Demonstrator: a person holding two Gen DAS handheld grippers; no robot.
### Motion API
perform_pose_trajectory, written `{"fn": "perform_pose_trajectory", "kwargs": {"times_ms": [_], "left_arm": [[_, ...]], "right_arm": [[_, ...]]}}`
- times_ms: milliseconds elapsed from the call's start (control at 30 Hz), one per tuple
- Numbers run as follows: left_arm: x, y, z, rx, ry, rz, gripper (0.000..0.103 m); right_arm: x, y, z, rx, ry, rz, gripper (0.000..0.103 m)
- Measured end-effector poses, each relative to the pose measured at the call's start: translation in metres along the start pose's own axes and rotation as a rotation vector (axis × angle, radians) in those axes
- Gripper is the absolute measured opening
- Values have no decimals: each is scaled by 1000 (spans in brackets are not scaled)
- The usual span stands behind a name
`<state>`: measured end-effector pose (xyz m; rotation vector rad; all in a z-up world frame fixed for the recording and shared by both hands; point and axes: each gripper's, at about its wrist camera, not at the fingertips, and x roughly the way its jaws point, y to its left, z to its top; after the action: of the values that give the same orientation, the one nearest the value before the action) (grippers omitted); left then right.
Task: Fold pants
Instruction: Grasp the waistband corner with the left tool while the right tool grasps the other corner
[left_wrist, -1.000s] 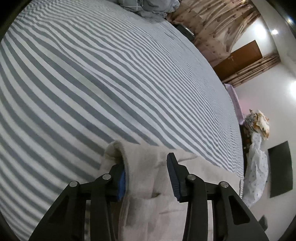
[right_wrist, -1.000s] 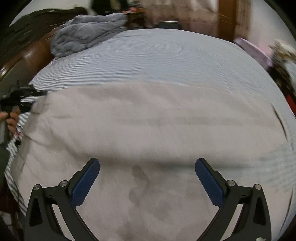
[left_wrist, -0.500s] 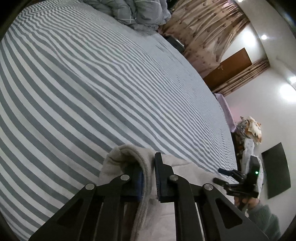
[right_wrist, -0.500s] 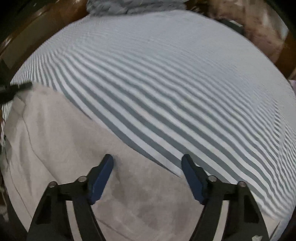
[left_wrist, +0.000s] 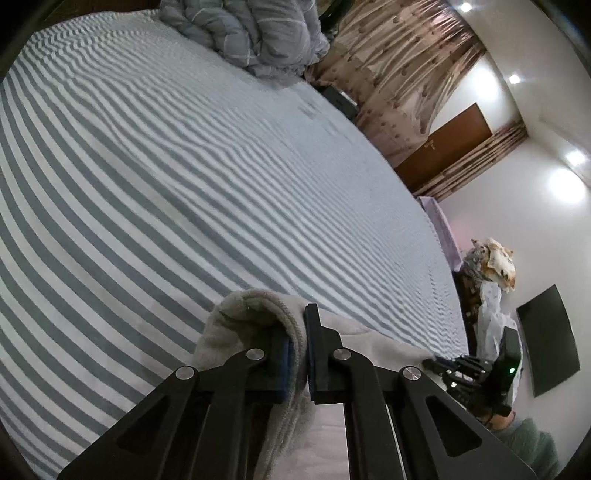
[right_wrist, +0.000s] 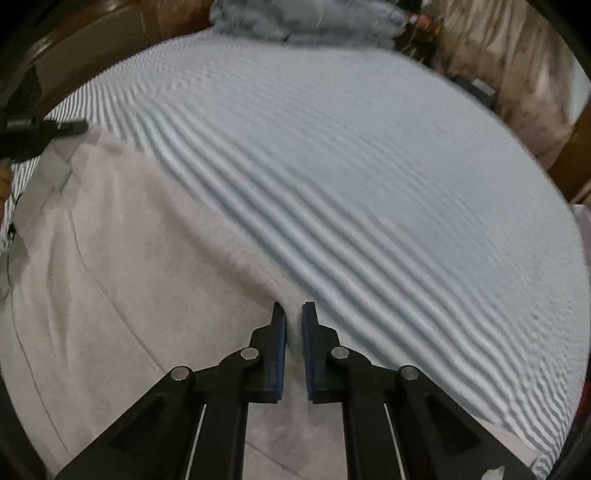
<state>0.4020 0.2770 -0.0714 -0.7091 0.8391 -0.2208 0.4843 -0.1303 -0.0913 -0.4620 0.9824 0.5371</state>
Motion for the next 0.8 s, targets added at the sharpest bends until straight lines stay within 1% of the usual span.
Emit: {"fn": "perform_pose_trajectory", "kwargs": {"times_ms": [100,167,200,300,367,433,533,567,600,667,700,733,767,800], "left_arm": [[-10,-5,2,7,-39,-25,7],[-11,-5,3,8,-61,-37,7],[-9,-7,4,9,-65,-32,7],[2,1,4,16,-61,4,7],[14,13,4,4,-41,36,7],[23,18,3,4,-21,69,7],[35,22,3,7,22,102,8],[35,23,3,1,28,97,8],[34,24,4,-8,36,91,9],[31,24,6,-23,65,85,11],[27,22,6,-20,69,82,13],[24,21,6,-8,73,91,18],[17,18,5,22,76,123,23],[10,16,5,43,67,133,24]], "right_arm": [[-13,-9,8,17,-60,-70,6],[-12,-11,10,29,-66,-88,6],[-5,-14,13,36,-60,-103,6],[17,-21,19,41,-34,-114,7],[31,-19,23,49,-13,-114,7],[40,-21,19,54,7,-107,9],[48,-23,19,79,25,-104,17],[47,-24,21,89,25,-108,22],[45,-28,19,94,23,-111,31],[40,-32,21,113,22,-98,44],[37,-34,20,121,15,-85,44],[33,-33,19,129,8,-64,44],[27,-33,19,136,-2,-33,45],[21,-35,15,138,-11,-22,46]]}}
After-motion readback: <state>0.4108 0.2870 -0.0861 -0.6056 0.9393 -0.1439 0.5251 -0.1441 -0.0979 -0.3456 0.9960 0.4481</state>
